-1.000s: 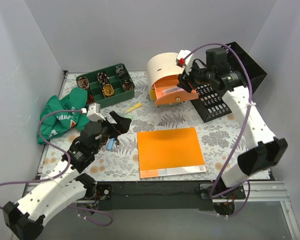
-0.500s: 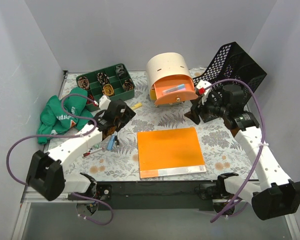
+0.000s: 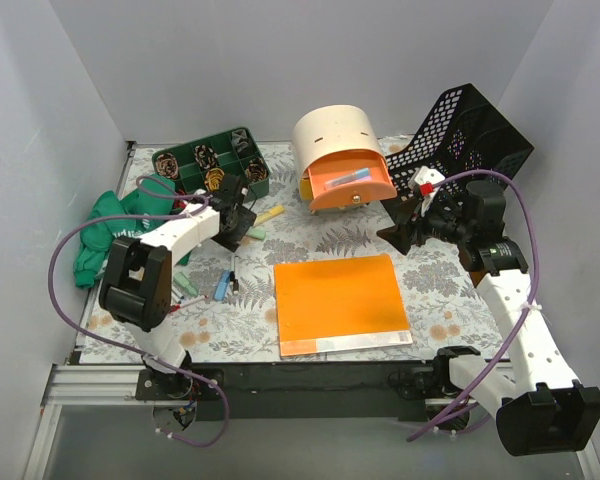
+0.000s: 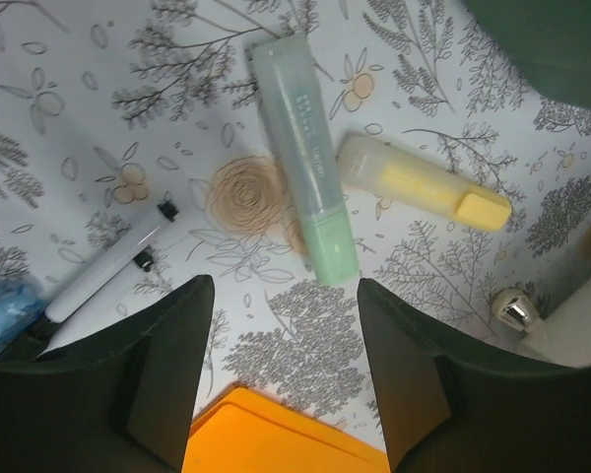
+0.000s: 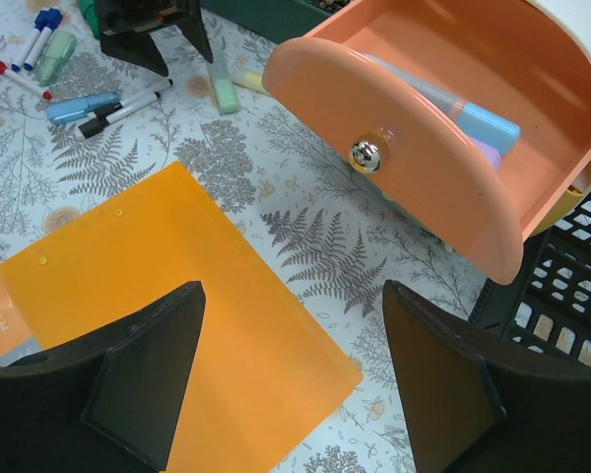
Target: Organize the desk
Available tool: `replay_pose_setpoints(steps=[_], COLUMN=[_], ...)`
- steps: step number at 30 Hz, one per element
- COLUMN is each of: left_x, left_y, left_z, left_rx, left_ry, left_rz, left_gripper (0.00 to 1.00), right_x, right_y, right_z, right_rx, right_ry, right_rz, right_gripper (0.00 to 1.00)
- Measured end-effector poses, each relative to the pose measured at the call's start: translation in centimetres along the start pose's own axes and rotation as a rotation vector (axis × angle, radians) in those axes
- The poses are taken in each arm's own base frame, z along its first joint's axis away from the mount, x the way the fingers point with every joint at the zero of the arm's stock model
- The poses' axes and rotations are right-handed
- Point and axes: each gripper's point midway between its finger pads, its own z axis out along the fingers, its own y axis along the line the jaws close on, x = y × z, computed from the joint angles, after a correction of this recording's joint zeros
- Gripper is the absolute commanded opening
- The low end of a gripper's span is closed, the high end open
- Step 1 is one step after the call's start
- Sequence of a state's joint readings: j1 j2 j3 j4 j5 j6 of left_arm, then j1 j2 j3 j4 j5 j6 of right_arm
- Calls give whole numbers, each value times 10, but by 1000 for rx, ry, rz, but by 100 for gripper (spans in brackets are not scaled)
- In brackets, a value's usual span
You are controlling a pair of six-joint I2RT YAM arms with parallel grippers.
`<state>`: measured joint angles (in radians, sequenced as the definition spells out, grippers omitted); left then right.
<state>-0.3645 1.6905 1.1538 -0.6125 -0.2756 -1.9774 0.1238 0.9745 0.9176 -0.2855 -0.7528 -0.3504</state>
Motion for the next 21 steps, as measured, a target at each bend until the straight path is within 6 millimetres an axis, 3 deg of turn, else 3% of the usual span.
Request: replay_pose_setpoints(steps=[6, 14, 21], left_x=[-6, -10, -13], left_y=[-16, -12, -21], left_z=[19, 42, 60], left_rx=[-46, -136, -187], left_ry=[5, 17, 28], left_rz=[-14, -17, -15], left_gripper=[57, 51, 48], right_x=[-2, -3, -4], right_y=[2, 2, 2], right_z=[0, -1, -1], right_rx=[-8, -6, -5], right_ry=[-9, -11, -12], right_rz=[2, -1, -2], right_gripper=[81, 81, 81])
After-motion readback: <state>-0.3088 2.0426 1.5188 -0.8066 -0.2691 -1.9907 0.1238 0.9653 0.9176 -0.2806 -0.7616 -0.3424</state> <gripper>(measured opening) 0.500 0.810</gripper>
